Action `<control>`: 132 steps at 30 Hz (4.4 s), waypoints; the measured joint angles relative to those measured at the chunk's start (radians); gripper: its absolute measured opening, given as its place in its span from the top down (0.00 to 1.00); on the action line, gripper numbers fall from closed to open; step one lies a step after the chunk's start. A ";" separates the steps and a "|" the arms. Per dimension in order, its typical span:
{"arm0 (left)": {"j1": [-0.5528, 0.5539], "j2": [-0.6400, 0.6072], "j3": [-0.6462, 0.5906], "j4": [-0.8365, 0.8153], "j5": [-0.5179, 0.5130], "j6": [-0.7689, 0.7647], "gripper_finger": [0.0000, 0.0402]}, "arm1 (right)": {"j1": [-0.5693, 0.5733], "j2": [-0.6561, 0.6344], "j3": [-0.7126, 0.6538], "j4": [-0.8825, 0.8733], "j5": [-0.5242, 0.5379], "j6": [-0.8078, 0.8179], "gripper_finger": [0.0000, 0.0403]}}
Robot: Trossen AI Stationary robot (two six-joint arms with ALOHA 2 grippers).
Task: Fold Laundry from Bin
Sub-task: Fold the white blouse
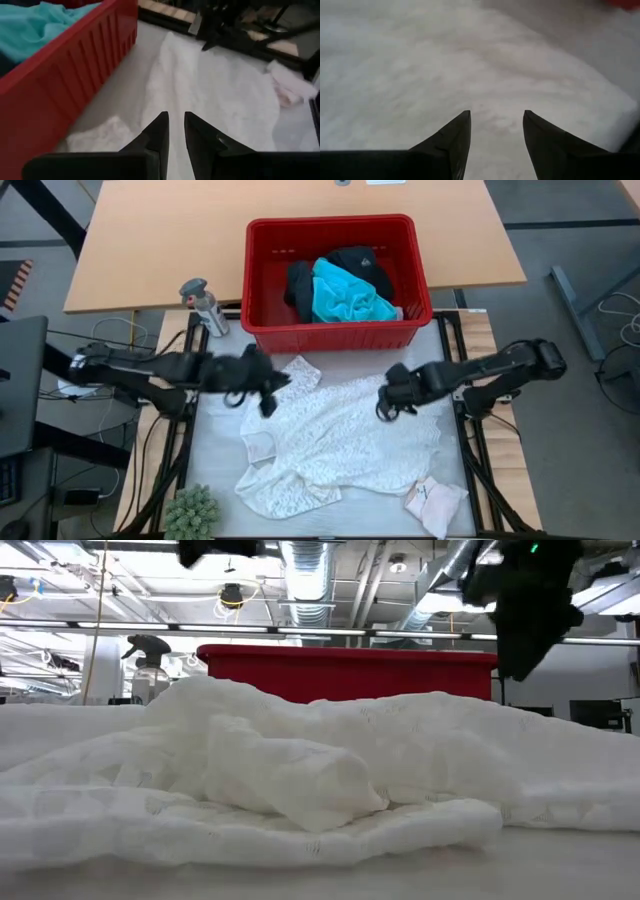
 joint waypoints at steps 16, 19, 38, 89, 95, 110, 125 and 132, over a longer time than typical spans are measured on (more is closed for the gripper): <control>0.360 0.432 -0.001 0.056 0.343 0.119 0.62 | -0.282 0.000 -0.137 0.073 -0.002 -0.221 0.47; 0.381 0.481 -0.001 0.013 0.332 0.114 0.53 | -0.298 0.000 -0.163 0.075 -0.001 -0.230 0.47; 0.389 0.555 -0.094 0.019 0.082 -0.038 0.44 | -0.410 -0.006 -0.294 0.354 -0.029 -0.336 0.47; 0.509 0.548 -0.215 0.217 0.238 0.118 0.44 | -0.760 -0.295 -0.225 0.558 -0.315 -0.717 0.52; 0.511 0.593 -0.211 0.233 0.317 0.089 0.56 | -0.687 -0.294 -0.226 0.412 -0.298 -0.663 0.52; 0.496 0.315 -0.216 0.123 0.368 -0.042 1.00 | -0.629 -0.116 -0.227 0.264 -0.135 -0.641 0.52; 0.498 -0.340 -0.215 -0.084 0.025 -0.136 1.00 | -0.619 -0.113 -0.227 0.540 -0.154 -0.809 0.52; 0.498 -0.407 -0.215 -0.222 0.119 -0.181 1.00 | -0.669 -0.088 -0.240 0.741 -0.183 -1.076 0.50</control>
